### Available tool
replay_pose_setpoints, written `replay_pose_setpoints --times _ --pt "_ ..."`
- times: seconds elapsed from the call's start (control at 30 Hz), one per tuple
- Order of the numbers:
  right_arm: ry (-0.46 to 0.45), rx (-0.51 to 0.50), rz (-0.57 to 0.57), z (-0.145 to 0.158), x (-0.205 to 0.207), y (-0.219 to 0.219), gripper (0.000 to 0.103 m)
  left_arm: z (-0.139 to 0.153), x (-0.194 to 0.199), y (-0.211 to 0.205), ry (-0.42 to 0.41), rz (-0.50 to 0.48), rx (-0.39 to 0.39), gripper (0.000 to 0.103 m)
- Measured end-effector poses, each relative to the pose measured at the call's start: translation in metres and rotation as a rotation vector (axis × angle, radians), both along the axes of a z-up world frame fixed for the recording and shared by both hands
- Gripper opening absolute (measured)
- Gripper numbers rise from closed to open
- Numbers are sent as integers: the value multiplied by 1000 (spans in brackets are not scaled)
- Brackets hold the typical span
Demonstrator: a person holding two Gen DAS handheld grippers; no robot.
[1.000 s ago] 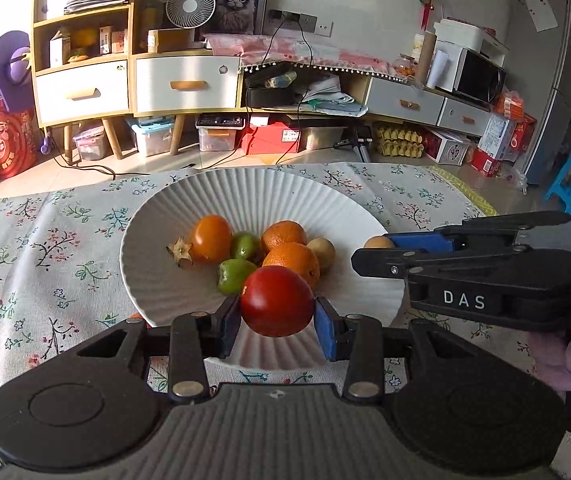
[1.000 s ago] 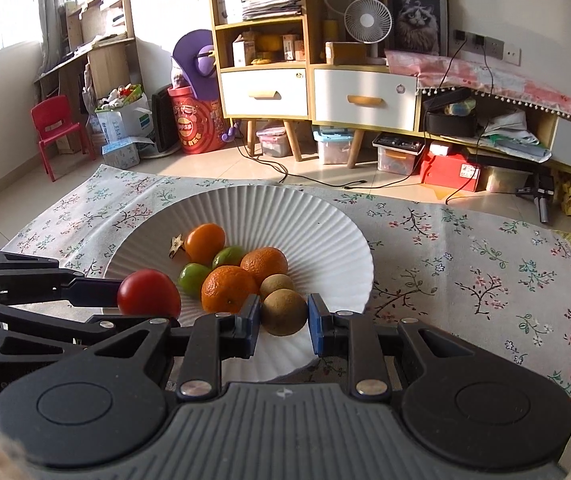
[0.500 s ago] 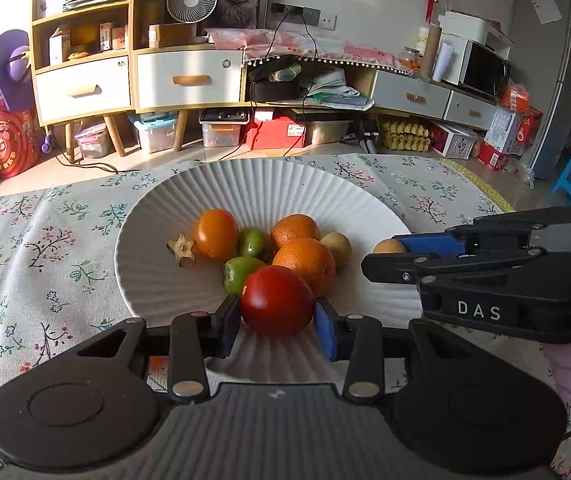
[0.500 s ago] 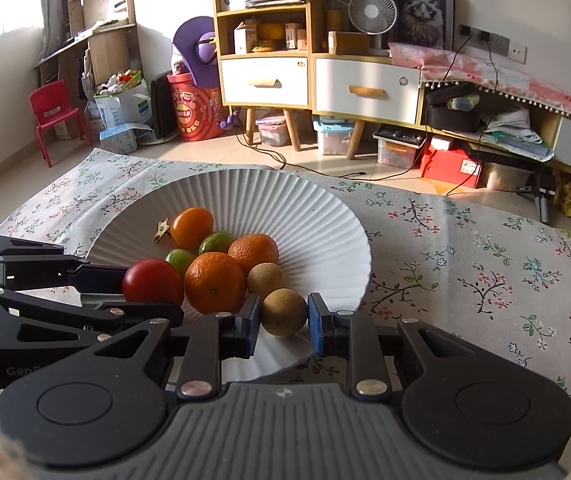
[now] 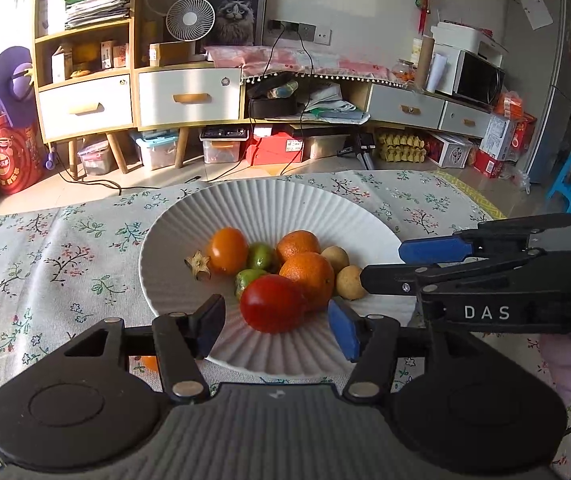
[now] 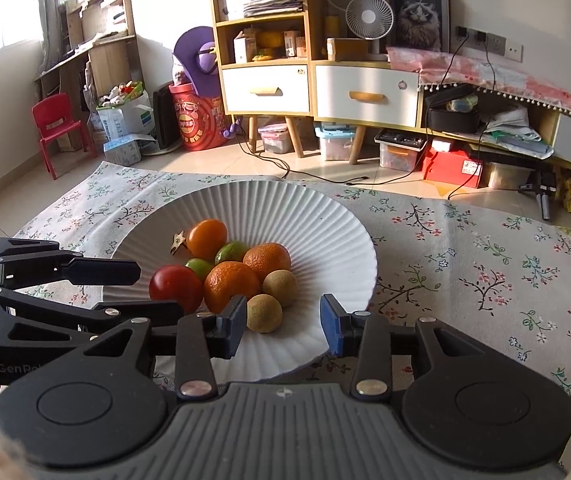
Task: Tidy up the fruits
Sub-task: 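Withdraw both open tools from the bowl toward the last two tomatoes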
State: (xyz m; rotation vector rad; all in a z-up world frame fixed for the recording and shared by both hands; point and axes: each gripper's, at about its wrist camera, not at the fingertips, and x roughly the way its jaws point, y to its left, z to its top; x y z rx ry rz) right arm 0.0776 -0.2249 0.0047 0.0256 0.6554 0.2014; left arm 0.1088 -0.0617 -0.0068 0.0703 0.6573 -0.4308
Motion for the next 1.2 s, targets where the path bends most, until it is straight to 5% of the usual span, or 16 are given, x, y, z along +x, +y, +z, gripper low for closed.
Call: replay_pose_setpoints --times 0.27,0.93,1.2 --pt "9 10 -12 8 -12 8 60 8 -11 21 20 15 -8 69" --pt "37 41 19 13 -47 38 78 11 -44 69 55 60 18 97" --pt "62 43 53 0 -51 51 88 0 -45 84 64 78 50 99"
